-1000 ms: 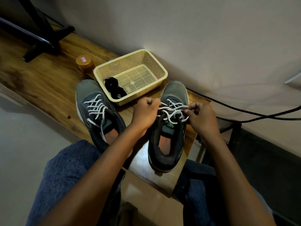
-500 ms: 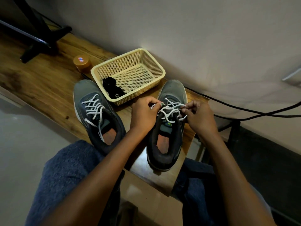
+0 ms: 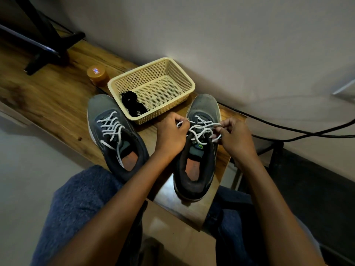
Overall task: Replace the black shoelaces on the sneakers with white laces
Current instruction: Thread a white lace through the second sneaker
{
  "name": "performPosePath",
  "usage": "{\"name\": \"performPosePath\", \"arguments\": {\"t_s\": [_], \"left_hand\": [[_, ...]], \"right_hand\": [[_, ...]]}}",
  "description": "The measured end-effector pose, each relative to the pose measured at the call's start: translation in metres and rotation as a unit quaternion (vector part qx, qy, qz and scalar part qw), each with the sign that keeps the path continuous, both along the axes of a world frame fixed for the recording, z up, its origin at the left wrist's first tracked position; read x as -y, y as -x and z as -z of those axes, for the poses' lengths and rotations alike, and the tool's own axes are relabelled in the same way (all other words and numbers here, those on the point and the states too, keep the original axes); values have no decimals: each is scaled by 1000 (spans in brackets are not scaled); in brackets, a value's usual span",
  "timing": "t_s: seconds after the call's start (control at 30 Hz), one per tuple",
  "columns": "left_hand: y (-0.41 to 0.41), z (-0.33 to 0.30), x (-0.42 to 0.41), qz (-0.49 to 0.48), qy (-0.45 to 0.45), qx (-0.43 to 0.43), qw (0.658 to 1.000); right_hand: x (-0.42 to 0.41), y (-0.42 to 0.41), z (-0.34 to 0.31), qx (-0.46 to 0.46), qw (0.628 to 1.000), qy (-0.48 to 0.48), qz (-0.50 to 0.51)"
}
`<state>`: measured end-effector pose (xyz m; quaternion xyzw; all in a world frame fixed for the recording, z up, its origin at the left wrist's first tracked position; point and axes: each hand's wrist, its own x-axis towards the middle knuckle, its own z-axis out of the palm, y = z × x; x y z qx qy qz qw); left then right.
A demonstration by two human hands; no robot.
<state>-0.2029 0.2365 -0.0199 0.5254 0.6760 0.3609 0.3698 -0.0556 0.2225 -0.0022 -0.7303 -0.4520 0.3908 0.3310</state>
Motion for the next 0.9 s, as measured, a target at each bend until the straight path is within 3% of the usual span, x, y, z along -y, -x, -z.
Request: {"name": "performPosePath", "arguments": {"t_s": [0.1, 0.23, 0.47, 0.73, 0.9], "left_hand": [[2, -2, 0, 8, -6, 16, 1000], [10, -5, -2, 55, 19, 76, 995], [20, -10, -2, 124, 41, 78, 988], [20, -12, -2, 137, 55, 79, 986], [20, -11, -3, 108, 72, 77, 989]], "right_hand": [[1, 0, -2, -20, 1000, -3, 8], [5, -6, -10, -112, 993, 16, 19], [14, -11, -10, -55, 995, 4, -88], [11, -5, 1, 26, 993, -70, -90], [12, -11, 2, -24, 996, -38, -83]]}}
